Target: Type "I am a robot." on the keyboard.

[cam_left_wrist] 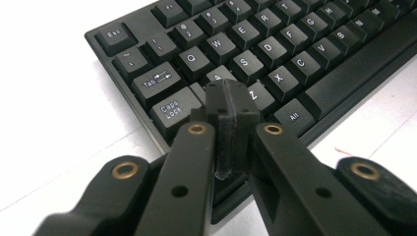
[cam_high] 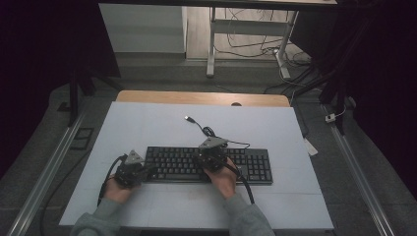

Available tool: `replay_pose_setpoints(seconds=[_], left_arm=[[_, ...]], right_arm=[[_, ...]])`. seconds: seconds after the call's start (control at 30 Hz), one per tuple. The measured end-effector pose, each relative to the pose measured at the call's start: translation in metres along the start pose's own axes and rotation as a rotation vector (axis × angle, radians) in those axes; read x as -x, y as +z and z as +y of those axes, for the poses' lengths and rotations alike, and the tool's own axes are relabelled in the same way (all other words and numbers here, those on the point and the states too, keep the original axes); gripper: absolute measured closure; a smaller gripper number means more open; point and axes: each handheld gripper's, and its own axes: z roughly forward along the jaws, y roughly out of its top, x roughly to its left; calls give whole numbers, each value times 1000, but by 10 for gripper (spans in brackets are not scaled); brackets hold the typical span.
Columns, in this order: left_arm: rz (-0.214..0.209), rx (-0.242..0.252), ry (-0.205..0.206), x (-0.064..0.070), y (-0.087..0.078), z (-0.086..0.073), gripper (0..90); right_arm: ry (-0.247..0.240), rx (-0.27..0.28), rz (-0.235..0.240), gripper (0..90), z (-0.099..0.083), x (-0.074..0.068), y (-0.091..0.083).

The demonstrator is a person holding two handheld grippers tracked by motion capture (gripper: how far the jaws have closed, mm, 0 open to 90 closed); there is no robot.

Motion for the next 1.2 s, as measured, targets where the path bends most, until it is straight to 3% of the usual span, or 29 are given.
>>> replay_pose_setpoints(seconds=[0.2,0.23,0.5,0.67,0.9,1.2], left_arm=[[-2,16,-9,0,-3,0,887],[-3,23,-10,-1,-3,0,886],[-9,69,-31,-2,-9,0,843],[-14,81,-37,-2,-11,0,766],[-14,104,-52,-3,-14,0,588],[-20,113,-63,-4,-15,1,491]], right_arm=[[-24,29,18,893,-3,2,-16],[-17,29,24,761,-7,5,-21],[-1,48,46,612,-19,14,-37],[-18,61,45,557,-25,15,-48],[-31,64,30,497,-33,20,-62],[-33,72,14,476,-45,25,-80]])
